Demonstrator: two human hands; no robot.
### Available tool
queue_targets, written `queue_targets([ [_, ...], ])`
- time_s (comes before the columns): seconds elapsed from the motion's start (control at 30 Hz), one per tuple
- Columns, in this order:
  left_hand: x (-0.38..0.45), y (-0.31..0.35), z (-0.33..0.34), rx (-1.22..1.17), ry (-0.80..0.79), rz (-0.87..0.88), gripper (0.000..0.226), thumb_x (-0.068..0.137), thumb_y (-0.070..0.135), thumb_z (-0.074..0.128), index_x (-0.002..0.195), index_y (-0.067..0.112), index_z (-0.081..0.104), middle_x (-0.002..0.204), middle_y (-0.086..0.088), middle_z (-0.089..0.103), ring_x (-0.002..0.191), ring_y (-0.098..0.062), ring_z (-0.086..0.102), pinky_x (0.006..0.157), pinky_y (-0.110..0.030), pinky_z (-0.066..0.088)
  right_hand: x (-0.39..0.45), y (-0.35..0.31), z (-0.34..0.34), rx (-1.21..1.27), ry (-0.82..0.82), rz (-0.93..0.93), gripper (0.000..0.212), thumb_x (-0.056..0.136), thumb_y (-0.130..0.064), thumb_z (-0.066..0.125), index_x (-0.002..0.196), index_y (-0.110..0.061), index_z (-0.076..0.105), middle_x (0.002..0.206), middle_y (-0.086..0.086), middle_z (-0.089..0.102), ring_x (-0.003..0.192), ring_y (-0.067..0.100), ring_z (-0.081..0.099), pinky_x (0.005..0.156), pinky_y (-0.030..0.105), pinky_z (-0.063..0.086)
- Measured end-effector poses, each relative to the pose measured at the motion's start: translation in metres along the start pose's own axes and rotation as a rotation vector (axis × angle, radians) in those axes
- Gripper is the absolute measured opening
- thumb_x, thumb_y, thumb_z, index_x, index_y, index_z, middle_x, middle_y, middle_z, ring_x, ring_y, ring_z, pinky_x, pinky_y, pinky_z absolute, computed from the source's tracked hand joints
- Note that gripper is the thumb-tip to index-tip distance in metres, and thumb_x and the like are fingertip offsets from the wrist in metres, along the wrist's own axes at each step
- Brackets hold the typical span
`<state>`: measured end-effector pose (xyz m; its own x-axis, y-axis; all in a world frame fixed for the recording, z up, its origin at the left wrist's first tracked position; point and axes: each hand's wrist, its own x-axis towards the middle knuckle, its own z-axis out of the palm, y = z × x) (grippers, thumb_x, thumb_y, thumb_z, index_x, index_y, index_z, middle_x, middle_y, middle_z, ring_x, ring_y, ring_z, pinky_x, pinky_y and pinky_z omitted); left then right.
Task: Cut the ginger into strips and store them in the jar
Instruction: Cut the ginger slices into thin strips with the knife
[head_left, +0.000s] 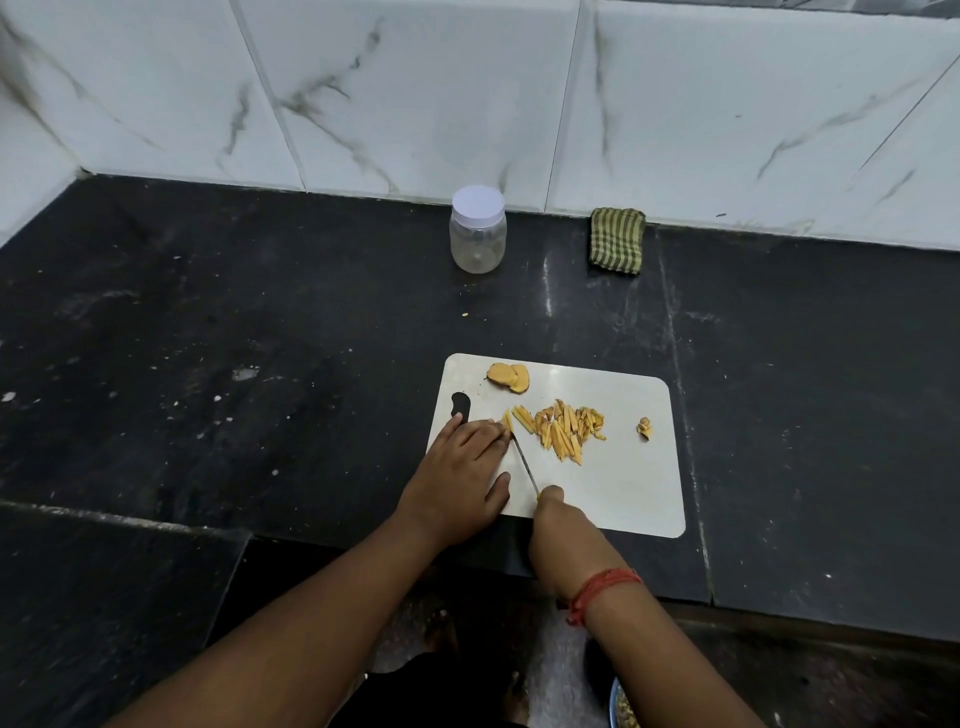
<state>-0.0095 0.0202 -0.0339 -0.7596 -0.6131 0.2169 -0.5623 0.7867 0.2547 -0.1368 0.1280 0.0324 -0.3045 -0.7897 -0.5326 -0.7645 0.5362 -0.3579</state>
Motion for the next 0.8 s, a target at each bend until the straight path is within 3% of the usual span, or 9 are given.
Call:
queue_targets([
  [0.17,0.0,0.001,0.0,-0.002,-0.001,-0.003,0.053,0.095,0.038,0.049,0.139,0.01,0.058,0.138,-0.003,0.057,0.134,-0.018,0.047,0.123,-0.043,0.028,-0.005,0.011,-0.008,0.013,-0.006,0.028,0.026,0.087,0.004,0.035,0.111,-0.004,0.038,0.099,0.019,0.063,0.081,0.034,0.061,0.064,0.032,0.038],
  [0.3,-0.002,0.0,-0.001,-0.013,0.016,0.003,0.053,0.097,0.037,0.047,0.141,0.01,0.056,0.141,-0.003,0.055,0.136,-0.016,0.046,0.124,-0.042,0.024,-0.009,0.016,-0.015,0.041,0.06,-0.002,0.025,0.087,0.005,0.033,0.11,-0.003,0.038,0.099,0.019,0.063,0.085,0.035,0.062,0.064,0.032,0.037],
  [0.47,-0.001,0.003,-0.002,-0.022,-0.007,-0.009,0.055,0.098,0.038,0.046,0.145,0.01,0.052,0.147,-0.004,0.051,0.14,-0.017,0.043,0.125,-0.042,0.021,-0.012,0.017,-0.015,0.049,0.086,-0.054,0.022,0.088,0.005,0.034,0.107,-0.005,0.038,0.094,0.019,0.064,0.068,0.028,0.05,0.06,0.031,0.035],
  [0.6,0.002,0.002,-0.002,0.019,-0.036,0.003,0.057,0.099,0.038,0.042,0.149,0.011,0.047,0.153,-0.003,0.047,0.144,-0.017,0.037,0.126,-0.044,0.018,-0.01,0.025,-0.02,0.094,0.094,-0.043,0.019,0.089,0.004,0.034,0.105,-0.006,0.038,0.09,0.018,0.063,0.067,0.028,0.05,0.059,0.031,0.035],
  [0.7,0.012,0.004,-0.001,0.037,-0.073,0.029,0.058,0.1,0.04,0.04,0.149,0.012,0.048,0.156,-0.003,0.044,0.148,-0.02,0.032,0.126,-0.046,0.016,-0.009,0.032,-0.027,0.124,0.116,-0.035,0.01,0.093,-0.001,0.035,0.098,-0.008,0.035,0.081,0.013,0.058,0.066,0.027,0.049,0.054,0.032,0.032],
  [0.8,0.02,0.01,0.004,0.003,-0.066,0.014,0.055,0.101,0.04,0.038,0.146,0.012,0.053,0.154,-0.001,0.048,0.149,-0.019,0.032,0.127,-0.046,0.011,-0.008,0.037,-0.035,0.127,0.144,-0.039,0.005,0.095,-0.005,0.035,0.098,-0.009,0.036,0.075,0.006,0.051,0.067,0.026,0.05,0.059,0.031,0.035],
])
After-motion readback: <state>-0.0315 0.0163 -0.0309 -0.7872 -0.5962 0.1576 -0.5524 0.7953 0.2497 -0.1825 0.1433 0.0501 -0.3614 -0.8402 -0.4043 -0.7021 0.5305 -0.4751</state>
